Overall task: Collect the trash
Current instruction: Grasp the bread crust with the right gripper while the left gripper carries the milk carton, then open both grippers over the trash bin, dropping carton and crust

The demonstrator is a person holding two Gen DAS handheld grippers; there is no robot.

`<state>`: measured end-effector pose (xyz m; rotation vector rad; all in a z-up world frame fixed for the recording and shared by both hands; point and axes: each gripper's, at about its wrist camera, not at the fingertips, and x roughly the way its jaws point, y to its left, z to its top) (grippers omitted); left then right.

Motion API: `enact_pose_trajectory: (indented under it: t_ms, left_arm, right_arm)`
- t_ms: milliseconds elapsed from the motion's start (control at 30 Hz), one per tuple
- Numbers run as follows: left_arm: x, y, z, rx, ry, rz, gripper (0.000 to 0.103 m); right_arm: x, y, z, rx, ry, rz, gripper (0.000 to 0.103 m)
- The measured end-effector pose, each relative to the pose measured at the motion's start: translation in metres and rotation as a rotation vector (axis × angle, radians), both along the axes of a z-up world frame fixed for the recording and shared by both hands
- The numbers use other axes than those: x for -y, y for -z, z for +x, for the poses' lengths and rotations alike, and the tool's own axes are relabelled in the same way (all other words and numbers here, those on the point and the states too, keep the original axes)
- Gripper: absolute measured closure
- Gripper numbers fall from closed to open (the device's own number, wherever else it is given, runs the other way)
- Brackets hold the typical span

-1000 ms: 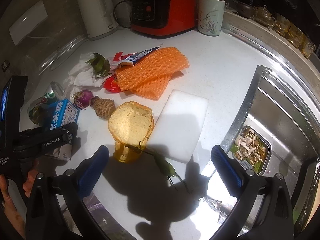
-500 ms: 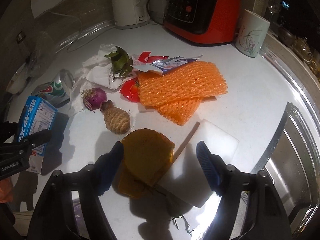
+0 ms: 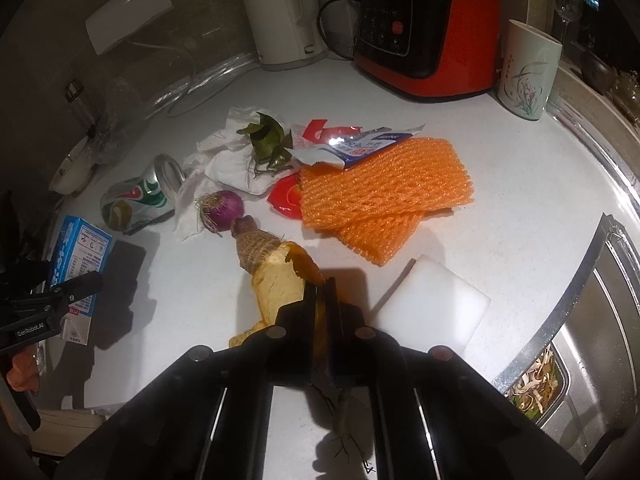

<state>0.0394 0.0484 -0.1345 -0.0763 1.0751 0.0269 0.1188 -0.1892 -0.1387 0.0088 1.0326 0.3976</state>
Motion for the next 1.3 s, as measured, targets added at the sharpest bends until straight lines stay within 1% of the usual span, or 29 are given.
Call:
enact_pose_trajectory:
  t_ms: [133, 267, 367, 433, 500, 567, 700, 800, 900, 1033, 1133, 1200, 1300]
  left_arm:
    - [0.000, -0.011, -0.010, 0.024, 0.023, 0.001, 0.040]
    - [0.001, -0.021, -0.021, 0.045, 0.060, -0.010, 0.040]
    - [0.003, -0.027, -0.030, 0.058, 0.095, -0.019, 0.040]
    - [0.006, -0.029, -0.037, 0.063, 0.127, -0.026, 0.040]
    - [0.009, -0.030, -0.045, 0.062, 0.161, -0.029, 0.040]
    - [0.014, -0.029, -0.050, 0.059, 0.195, -0.029, 0.040]
    - [0.023, -0.023, -0.063, 0.038, 0.275, -0.031, 0.040]
    - [0.030, -0.017, -0.074, 0.023, 0.327, -0.029, 0.040]
    - [0.037, -0.012, -0.086, 0.017, 0.351, -0.026, 0.040]
    - [0.041, -0.007, -0.105, 0.013, 0.343, -0.024, 0.040]
    - [0.043, -0.004, -0.122, 0.018, 0.317, -0.021, 0.040]
    - [0.046, -0.001, -0.133, 0.014, 0.301, -0.022, 0.040]
    - [0.048, 0.005, -0.149, -0.001, 0.275, 0.002, 0.040]
  right_arm:
    - [0.003, -0.024, -0.015, 0.056, 0.030, 0.014, 0.098]
    - [0.003, -0.053, -0.048, 0.100, 0.043, 0.030, 0.098]
    - [-0.002, -0.063, -0.086, 0.093, 0.037, 0.053, 0.098]
    - [-0.008, -0.061, -0.113, 0.068, 0.034, 0.060, 0.098]
    - [-0.016, -0.049, -0.141, 0.025, 0.044, 0.063, 0.098]
    - [-0.024, -0.030, -0.167, -0.030, 0.055, 0.066, 0.098]
    - [-0.046, 0.024, -0.209, -0.154, 0.081, 0.062, 0.098]
    - [-0.059, 0.064, -0.229, -0.217, 0.101, 0.042, 0.098]
    - [-0.069, 0.090, -0.239, -0.238, 0.108, 0.021, 0.098]
    - [-0.078, 0.110, -0.249, -0.236, 0.088, -0.012, 0.098]
    - [-0.080, 0.122, -0.255, -0.242, 0.067, -0.028, 0.098]
    - [-0.079, 0.135, -0.260, -0.228, 0.063, -0.058, 0.098]
    - [-0.077, 0.167, -0.262, -0.268, 0.073, -0.069, 0.098]
